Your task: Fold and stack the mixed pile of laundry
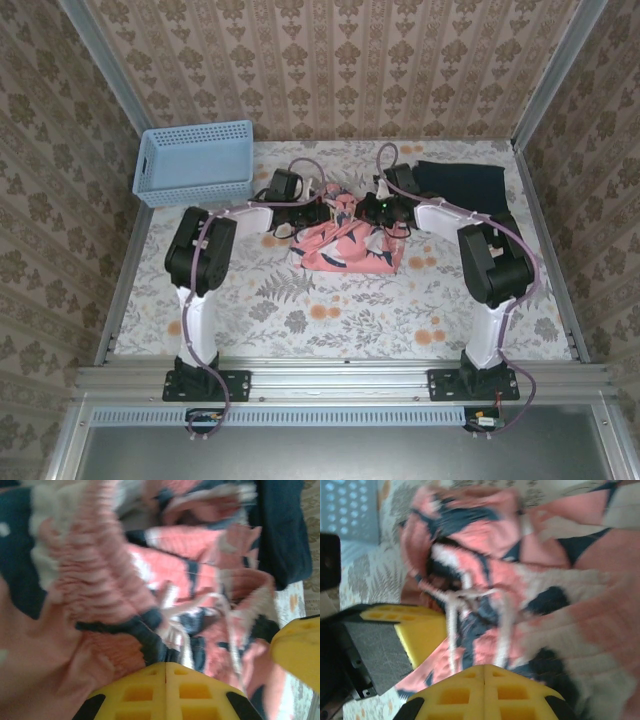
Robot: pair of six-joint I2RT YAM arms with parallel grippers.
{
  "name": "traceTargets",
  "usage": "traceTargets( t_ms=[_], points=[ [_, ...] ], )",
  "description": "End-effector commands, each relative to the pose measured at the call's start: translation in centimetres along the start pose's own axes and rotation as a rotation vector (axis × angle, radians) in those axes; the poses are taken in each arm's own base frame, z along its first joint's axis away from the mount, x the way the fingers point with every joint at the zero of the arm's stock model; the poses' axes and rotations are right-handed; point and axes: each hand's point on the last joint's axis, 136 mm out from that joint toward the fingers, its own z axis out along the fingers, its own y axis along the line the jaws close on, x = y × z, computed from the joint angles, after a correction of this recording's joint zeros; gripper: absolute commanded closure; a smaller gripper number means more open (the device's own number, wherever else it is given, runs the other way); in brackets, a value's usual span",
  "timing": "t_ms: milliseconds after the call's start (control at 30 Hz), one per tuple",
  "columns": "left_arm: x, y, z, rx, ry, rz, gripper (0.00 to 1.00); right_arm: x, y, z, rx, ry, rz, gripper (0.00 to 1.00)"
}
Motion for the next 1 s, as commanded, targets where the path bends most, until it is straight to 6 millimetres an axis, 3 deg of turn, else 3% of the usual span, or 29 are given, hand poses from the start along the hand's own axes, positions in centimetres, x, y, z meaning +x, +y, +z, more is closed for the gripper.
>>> traceTargets(
  t_ms=[0,100,200,300,433,533,633,733,800,967],
  points=[
    [-0.4,3.0,0.2,-0.011,-0.028,-0.076,1.00,0.8,-3.3,2.6,-0.006,0.026,0.139,1.00],
    [0.1,4.9,0.3,-0.035,-0.028,-0.114,1.00,1.4,-4.6,4.0,0.008,0.056,0.168,1.00],
    [-0.5,4.8,-0.3,-0.026,-0.037,-0.125,1.00,1.3,-4.5,3.9,-0.004,0.058,0.174,1.00],
    [-1.8,3.0,-2.0,-0.023,-0.056,-0.093,1.00,0.8,-2.7,1.8,-0.020,0.043,0.128,1.00],
    [-1.9,-0.2,-5.2,-0.042,-0.068,-0.030,0.75,1.4,-0.7,-2.4,-0.002,0.026,0.060,0.99],
    [-0.5,-2.4,-7.2,-0.038,-0.071,0.008,0.72,3.5,0.2,-5.1,0.013,0.042,0.016,0.98],
    [2.0,-3.6,-8.2,-0.031,-0.055,0.018,0.75,6.6,0.8,-6.0,0.008,0.090,0.008,0.98],
    [5.8,-5.1,-7.0,0.002,0.005,0.033,0.84,9.5,1.0,-5.8,0.010,0.134,-0.001,0.98],
    [7.6,-4.8,-5.9,0.018,0.037,0.023,0.89,10.4,0.8,-5.3,-0.004,0.139,0.017,0.99],
    [9.0,-2.5,-3.6,0.033,0.052,-0.023,0.95,10.8,-0.2,-3.3,-0.025,0.138,0.074,1.00]
  ],
)
